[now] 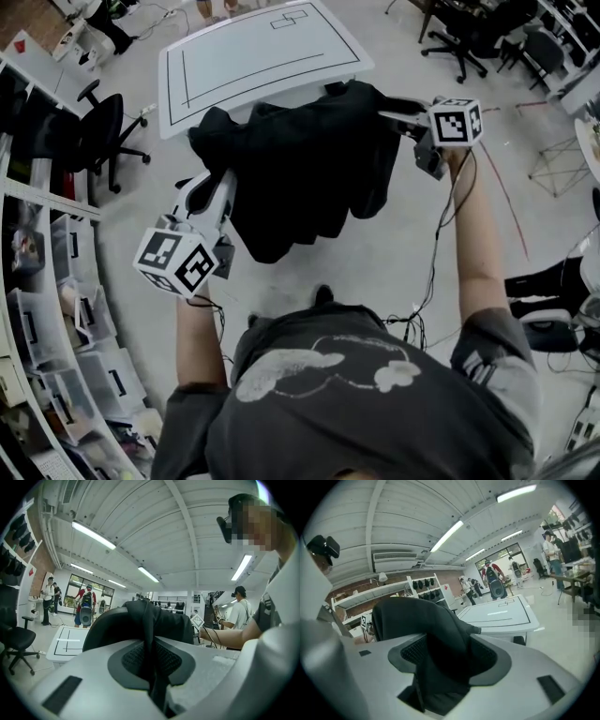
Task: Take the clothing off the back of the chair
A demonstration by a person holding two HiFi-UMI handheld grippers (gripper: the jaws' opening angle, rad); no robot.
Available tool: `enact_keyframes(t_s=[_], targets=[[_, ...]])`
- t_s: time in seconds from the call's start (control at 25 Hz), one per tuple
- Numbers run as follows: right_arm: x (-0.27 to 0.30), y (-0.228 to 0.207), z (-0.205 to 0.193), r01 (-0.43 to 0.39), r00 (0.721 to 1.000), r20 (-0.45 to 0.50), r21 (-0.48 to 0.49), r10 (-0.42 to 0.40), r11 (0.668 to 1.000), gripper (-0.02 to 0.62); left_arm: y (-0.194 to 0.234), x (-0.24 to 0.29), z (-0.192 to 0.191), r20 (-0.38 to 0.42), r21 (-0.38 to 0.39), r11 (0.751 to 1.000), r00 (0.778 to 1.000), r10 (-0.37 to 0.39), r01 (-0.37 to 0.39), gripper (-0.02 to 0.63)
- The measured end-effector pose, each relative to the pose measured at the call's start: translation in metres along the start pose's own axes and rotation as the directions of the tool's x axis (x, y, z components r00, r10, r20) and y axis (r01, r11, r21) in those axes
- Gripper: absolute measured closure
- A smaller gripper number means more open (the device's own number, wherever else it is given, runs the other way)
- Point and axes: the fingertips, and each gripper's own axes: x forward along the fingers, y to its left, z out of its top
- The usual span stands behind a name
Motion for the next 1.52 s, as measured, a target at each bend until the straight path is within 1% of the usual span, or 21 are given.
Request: enact_keyframes(t_s=[0.04,0.12,0.2,0.24,0.32,0.4,0.48,0.6,0.68,0.76,0.84,1.0,1.2,1.32,1.44,1.52], targets=[[0.0,0.001,-0.001,0.007,1.0,-0.005,-0.018,-0.007,1.0,0.346,0.001,0.0,0.0,0.002,-0.003,1.0,1.0,0.0,0.0,0.594],[-0.001,0.004,0.002,0.049,0.999,-0.001,-0.092,-0.049,0.995,0.446,0.003,0.001,0.001,0.008,-0.011,1.0,1.0,-0.001,0.001,0.594],[-0.007,0.002,0.001,0.127,0.992,0.017,-0.146,-0.126,0.981,0.579,0.005,0.002,0.0,0.012,-0.017,1.0,1.0,-0.004,0.004,0.594],[-0.011,0.001,-0.001,0.174,0.985,0.024,-0.161,-0.172,0.972,0.589,0.005,0.001,0.0,0.011,-0.015,1.0,1.0,-0.008,0.008,0.594],[-0.018,0.006,-0.002,0.248,0.969,0.052,-0.188,-0.242,0.95,0.594,0.006,-0.001,0.0,0.007,-0.002,1.0,1.0,-0.017,0.017,0.595],[-0.028,0.017,0.002,0.29,0.956,0.11,-0.182,-0.274,0.939,0.597,0.006,-0.007,0.0,0.01,-0.001,0.999,0.999,-0.035,0.035,0.595],[-0.042,0.031,0.009,0.324,0.937,0.191,-0.157,-0.293,0.933,0.598,0.005,-0.013,0.002,0.025,-0.011,0.998,0.998,-0.053,0.054,0.595],[-0.064,0.056,0.026,0.374,0.893,0.312,-0.114,-0.324,0.92,0.6,0.003,-0.022,0.01,0.05,0.008,0.996,0.995,-0.084,0.084,0.597],[-0.076,0.076,0.035,0.42,0.865,0.353,-0.123,-0.356,0.899,0.6,0.002,-0.03,0.02,0.079,-0.002,0.992,0.989,-0.122,0.122,0.597],[-0.083,0.097,0.041,0.458,0.842,0.384,-0.141,-0.378,0.878,0.6,0.002,-0.04,0.031,0.114,-0.035,0.986,0.981,-0.16,0.165,0.597],[-0.091,0.119,0.046,0.478,0.822,0.42,-0.144,-0.384,0.866,0.6,0.001,-0.048,0.041,0.133,-0.042,0.979,0.973,-0.19,0.197,0.597],[-0.104,0.16,0.053,0.512,0.78,0.49,-0.141,-0.39,0.847,0.6,-0.004,-0.069,0.058,0.17,-0.015,0.965,0.952,-0.257,0.263,0.597],[-0.111,0.214,0.052,0.543,0.718,0.583,-0.128,-0.38,0.83,0.6,-0.01,-0.101,0.073,0.214,0.025,0.939,0.916,-0.34,0.342,0.597],[-0.108,0.249,0.05,0.559,0.691,0.621,-0.135,-0.37,0.818,0.6,-0.006,-0.119,0.076,0.217,0.043,0.928,0.903,-0.369,0.369,0.597],[-0.108,0.267,0.033,0.588,0.665,0.624,-0.098,-0.41,0.803,0.6,-0.006,-0.133,0.072,0.208,0.047,0.915,0.893,-0.4,0.4,0.597],[-0.106,0.28,0.024,0.607,0.654,0.621,-0.091,-0.431,0.79,0.6,-0.006,-0.143,0.069,0.203,0.048,0.905,0.883,-0.424,0.423,0.597]])
